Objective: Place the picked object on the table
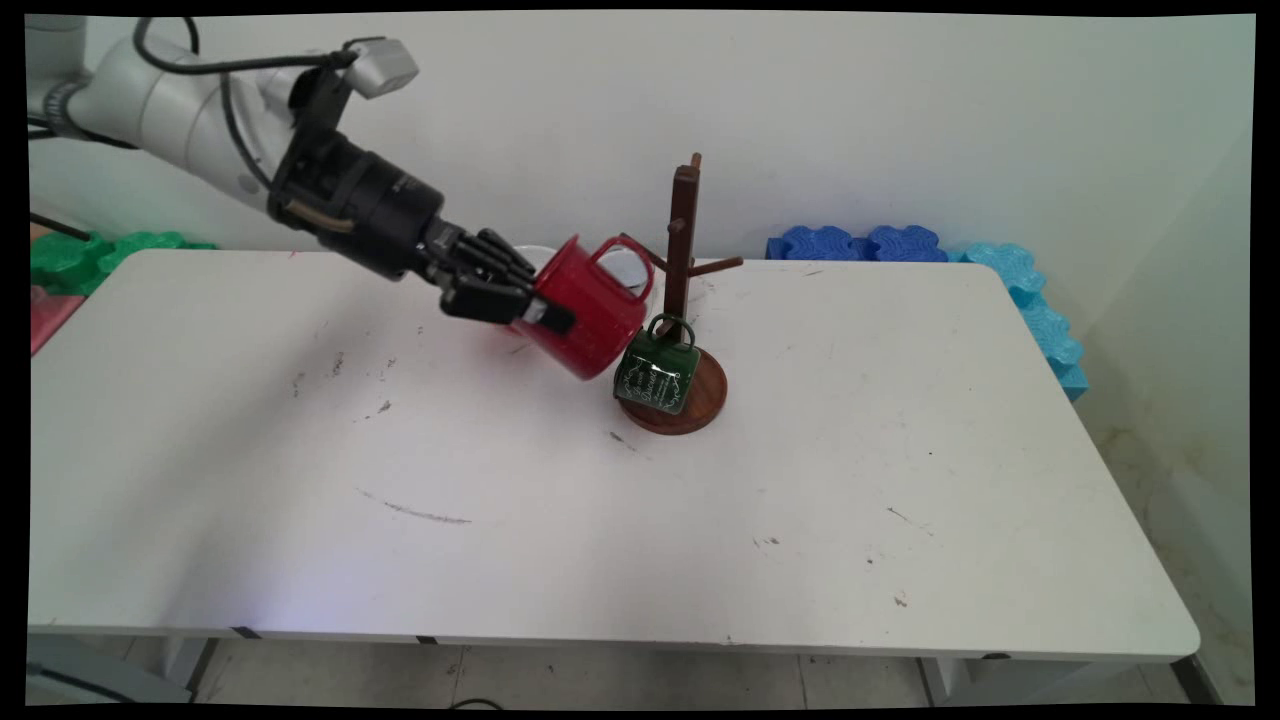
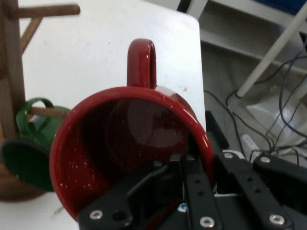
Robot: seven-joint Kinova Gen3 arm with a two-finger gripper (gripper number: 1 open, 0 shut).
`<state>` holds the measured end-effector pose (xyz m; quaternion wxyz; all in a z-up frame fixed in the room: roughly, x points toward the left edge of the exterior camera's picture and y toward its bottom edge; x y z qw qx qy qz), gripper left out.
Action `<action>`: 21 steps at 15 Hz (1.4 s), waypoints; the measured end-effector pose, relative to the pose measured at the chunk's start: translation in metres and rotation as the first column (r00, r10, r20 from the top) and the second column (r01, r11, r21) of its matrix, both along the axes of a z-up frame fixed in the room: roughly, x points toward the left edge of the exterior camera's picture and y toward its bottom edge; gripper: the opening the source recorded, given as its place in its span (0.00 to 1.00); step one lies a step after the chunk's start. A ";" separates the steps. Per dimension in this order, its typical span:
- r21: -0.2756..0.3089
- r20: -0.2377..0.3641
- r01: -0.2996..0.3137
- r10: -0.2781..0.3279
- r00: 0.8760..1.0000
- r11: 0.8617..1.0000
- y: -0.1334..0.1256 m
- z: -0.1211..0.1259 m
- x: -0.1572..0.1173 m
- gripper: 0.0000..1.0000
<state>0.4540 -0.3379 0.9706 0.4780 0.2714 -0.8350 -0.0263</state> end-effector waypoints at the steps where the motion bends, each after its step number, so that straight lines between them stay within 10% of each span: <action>1: -0.001 0.011 0.004 -0.004 1.000 1.000 0.003 0.000 0.003 0.00; 13: -0.027 0.180 0.016 -0.011 0.984 1.000 0.025 -0.014 0.044 0.00; 21: -0.084 0.355 0.029 0.003 0.935 0.996 0.030 -0.034 0.068 0.00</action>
